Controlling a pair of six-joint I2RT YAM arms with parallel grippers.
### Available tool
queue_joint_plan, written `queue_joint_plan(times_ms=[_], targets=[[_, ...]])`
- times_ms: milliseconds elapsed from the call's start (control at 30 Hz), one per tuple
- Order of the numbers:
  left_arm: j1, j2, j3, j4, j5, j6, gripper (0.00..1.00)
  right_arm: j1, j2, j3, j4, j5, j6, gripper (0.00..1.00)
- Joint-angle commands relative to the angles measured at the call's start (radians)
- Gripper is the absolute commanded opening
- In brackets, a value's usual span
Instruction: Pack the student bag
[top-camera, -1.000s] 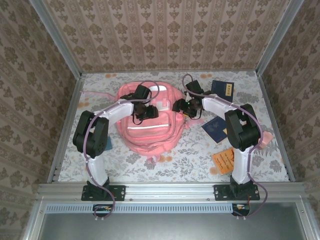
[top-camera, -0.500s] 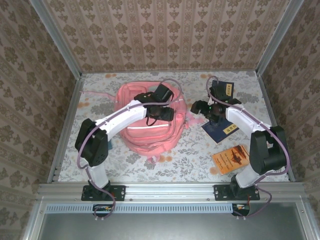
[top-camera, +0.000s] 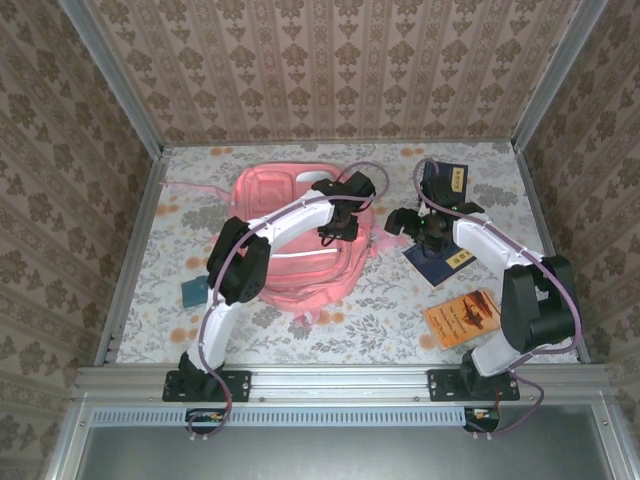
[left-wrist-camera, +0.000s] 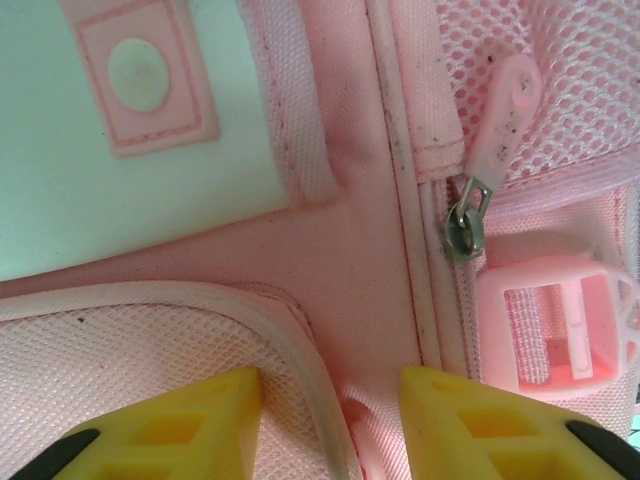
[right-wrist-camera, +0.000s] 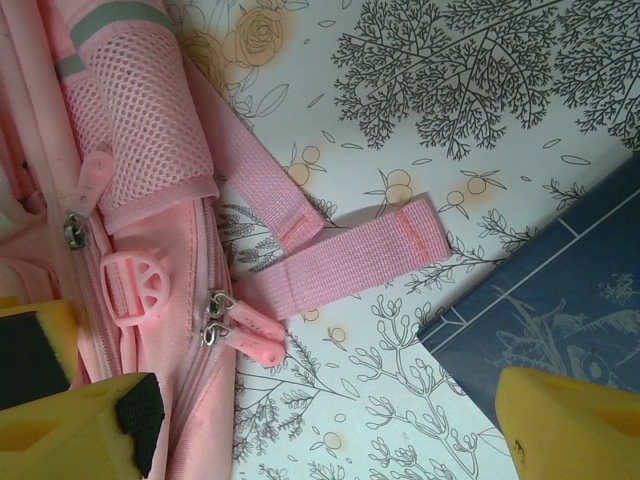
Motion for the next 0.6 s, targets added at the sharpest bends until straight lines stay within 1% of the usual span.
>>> queue_joint_plan(times_ms=[0, 167, 300, 433, 567], targets=[[-0.004, 0.012, 0.033, -0.072, -0.019, -0.053, 0.39, -0.005, -0.031, -0.013, -0.030, 0.035, -0.016, 0.88], [0.000, 0.022, 0.025, -0.077, -0.011, -0.079, 0.33, -0.005, -0.038, -0.020, -0.028, 0.055, -0.019, 0.87], [0.004, 0.008, 0.022, -0.076, -0.015, -0.078, 0.19, -0.004, -0.045, -0.028, -0.017, 0.054, -0.035, 0.86], [0.008, -0.035, 0.018, -0.070, -0.016, -0.050, 0.01, 0.001, -0.055, -0.038, 0.000, 0.035, -0.066, 0.83], [0.010, -0.127, -0.006, -0.049, -0.021, 0.001, 0.00, 0.034, -0.069, -0.046, 0.024, 0.031, -0.118, 0.81]])
